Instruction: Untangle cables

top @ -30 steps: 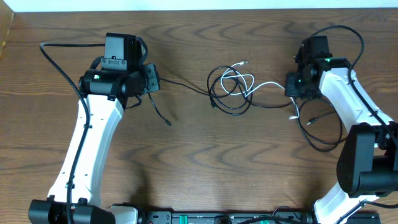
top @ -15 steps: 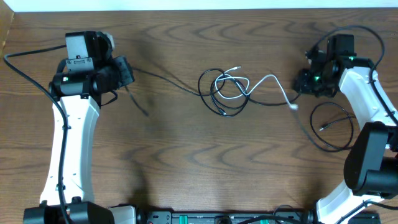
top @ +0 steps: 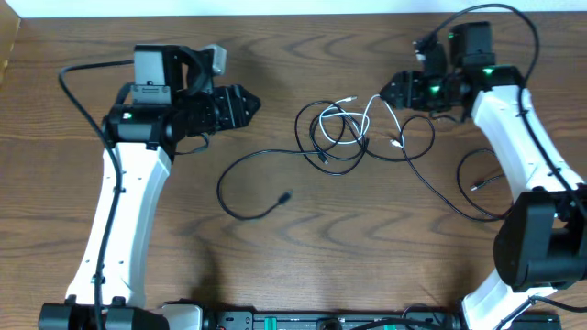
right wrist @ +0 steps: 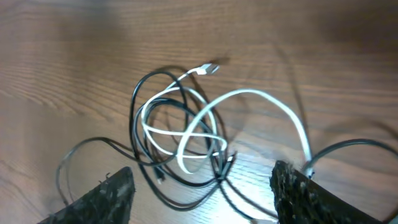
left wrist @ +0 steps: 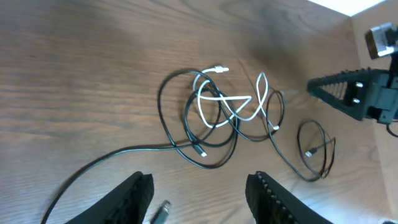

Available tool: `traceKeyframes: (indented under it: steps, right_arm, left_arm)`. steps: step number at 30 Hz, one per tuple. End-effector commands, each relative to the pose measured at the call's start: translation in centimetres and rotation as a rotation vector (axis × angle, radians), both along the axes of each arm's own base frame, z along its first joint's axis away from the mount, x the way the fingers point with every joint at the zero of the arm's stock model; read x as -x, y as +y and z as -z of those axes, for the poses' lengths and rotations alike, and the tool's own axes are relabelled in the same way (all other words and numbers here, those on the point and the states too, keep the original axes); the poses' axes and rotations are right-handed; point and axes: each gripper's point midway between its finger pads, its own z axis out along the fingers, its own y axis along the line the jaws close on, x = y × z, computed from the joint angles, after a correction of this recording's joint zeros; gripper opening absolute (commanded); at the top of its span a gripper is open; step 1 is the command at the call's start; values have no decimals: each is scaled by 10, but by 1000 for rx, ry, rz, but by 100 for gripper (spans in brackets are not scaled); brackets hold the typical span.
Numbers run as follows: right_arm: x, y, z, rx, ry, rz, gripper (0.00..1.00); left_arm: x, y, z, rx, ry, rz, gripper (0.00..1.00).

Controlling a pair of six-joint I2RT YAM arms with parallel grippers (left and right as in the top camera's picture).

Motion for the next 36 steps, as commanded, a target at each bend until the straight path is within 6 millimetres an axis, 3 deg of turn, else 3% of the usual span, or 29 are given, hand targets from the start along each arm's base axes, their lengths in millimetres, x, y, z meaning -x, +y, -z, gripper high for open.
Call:
traceKeyframes:
  steps: [1,6,12,27,31,34,36]
  right_arm:
    - [0,13,11,71,37,111,68]
    - [3,34,25,82,70,106,68]
    - [5,46,46,79,121,110,68]
    - [-1,53,76,64,177,149,64]
    - [0,61,90,74,191,131,47]
    - [-4,59,97,105,178,143,19]
    - [-10,64,88,85,135,108,4]
  left_arm:
    - [-8,-8,10,-11,21,16,54]
    - [-11,-12,25,-3,73,9,54]
    - [-15,-13,26,-2,66,9,54]
    - [-16,-29,26,-43,35,37,54]
    - [-15,-37,25,-48,22,54,54]
    - [-16,-39,26,-58,19,53,54]
    - [-16,-40,26,-61,17,50,54]
